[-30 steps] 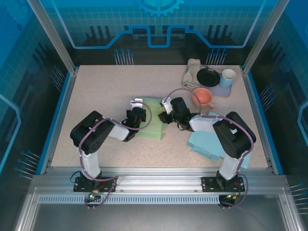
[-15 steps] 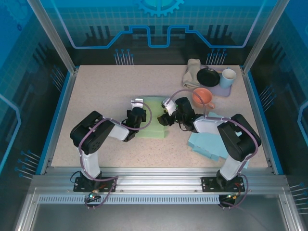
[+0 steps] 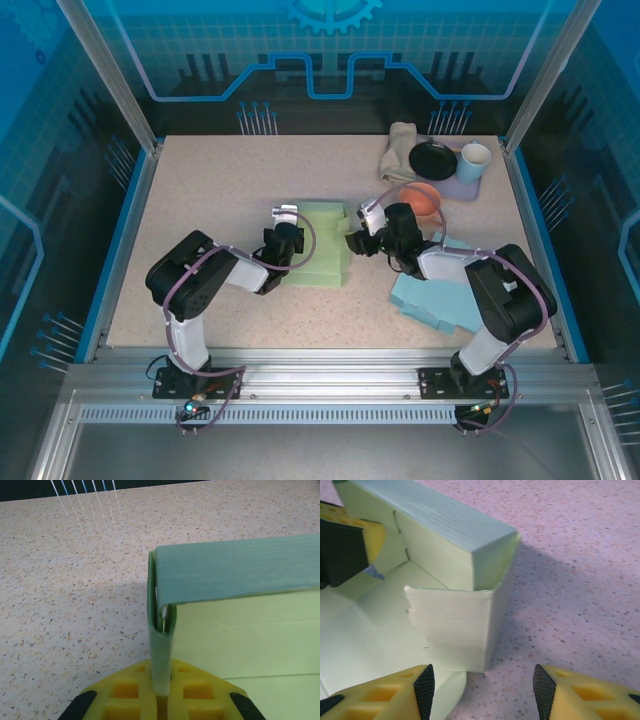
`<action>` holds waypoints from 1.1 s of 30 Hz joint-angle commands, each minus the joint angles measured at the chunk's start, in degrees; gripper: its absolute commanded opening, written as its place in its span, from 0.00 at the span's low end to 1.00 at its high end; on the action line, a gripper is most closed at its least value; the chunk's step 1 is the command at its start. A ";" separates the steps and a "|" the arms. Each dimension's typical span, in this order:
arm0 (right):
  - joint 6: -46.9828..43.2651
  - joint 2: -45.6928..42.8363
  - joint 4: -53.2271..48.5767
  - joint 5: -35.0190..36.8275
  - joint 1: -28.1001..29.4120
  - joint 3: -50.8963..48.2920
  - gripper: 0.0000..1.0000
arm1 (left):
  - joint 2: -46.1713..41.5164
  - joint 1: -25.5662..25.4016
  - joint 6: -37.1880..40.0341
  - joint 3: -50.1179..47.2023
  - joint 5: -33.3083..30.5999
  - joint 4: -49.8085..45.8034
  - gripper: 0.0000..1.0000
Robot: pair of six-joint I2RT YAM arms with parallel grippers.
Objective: Fold the paper box
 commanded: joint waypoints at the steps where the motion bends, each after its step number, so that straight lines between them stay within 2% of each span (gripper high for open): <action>1: 1.59 -1.03 0.95 3.34 -1.17 0.61 0.57 | -0.43 -0.22 0.43 0.02 2.64 -4.09 0.07; 17: 0.76 7.87 -0.93 -6.42 -1.46 8.44 0.56 | -0.34 -0.18 0.55 0.11 2.82 -4.23 0.07; 27: 2.20 10.62 -0.68 -6.29 -0.43 10.97 0.55 | -0.43 -0.22 0.50 -0.17 2.92 -3.82 0.07; 33: 3.99 12.84 -0.39 -3.35 1.06 12.31 0.53 | -0.43 -0.20 0.57 -0.15 3.08 -3.82 0.07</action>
